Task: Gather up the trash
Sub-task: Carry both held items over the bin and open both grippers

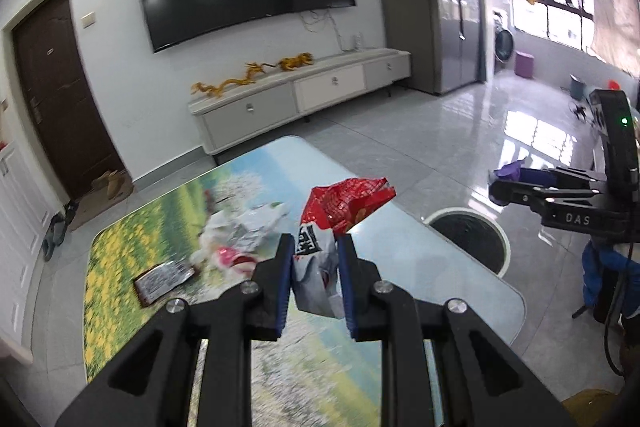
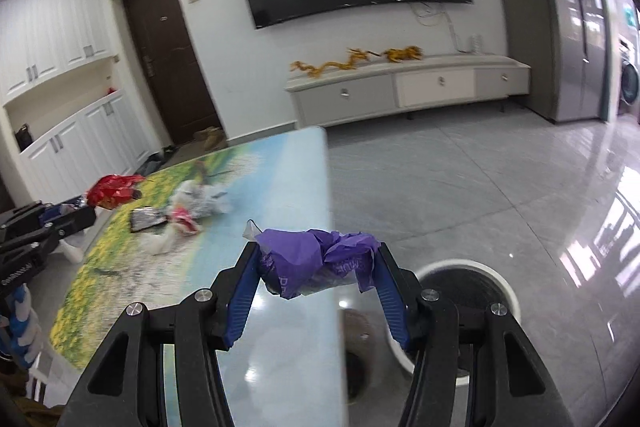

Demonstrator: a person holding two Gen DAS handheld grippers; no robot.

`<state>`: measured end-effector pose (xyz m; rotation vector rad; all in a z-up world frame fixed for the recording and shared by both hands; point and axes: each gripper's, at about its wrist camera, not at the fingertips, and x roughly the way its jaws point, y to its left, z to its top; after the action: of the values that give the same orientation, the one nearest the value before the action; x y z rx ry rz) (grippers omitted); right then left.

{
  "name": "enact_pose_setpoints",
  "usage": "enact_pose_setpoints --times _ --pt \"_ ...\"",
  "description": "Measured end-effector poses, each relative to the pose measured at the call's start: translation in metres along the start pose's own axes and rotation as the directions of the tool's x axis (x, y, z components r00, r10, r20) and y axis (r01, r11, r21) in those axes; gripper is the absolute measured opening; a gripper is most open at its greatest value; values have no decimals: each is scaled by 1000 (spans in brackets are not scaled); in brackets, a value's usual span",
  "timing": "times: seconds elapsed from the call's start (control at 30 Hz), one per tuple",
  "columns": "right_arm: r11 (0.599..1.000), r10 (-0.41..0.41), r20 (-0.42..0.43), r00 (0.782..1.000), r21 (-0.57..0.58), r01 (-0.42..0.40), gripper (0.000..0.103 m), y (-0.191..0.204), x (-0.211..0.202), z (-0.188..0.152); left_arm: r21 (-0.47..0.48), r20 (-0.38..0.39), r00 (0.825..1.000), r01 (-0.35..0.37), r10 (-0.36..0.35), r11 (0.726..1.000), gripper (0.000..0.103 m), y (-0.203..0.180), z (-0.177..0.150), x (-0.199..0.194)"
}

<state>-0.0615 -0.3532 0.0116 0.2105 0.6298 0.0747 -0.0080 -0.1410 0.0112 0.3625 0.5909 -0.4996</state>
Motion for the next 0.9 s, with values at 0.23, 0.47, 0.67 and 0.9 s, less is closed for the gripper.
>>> enact_pose_setpoints --times 0.23,0.47,0.67,0.9 --pt "987 -84 -47 995 137 90 53 -79 17 -21 91 -105 984 154 -144 984 21 -74 37 77" --pt "963 -149 -132 980 204 174 54 -145 54 -35 37 -191 931 325 -312 945 23 -133 72 161" --pt "947 -161 -181 970 249 203 60 -183 78 -45 2 -243 883 414 -401 910 26 -173 83 210" --pt "934 -196 -224 955 255 251 69 -193 92 -48 -62 -238 860 450 -451 891 60 -177 85 222"
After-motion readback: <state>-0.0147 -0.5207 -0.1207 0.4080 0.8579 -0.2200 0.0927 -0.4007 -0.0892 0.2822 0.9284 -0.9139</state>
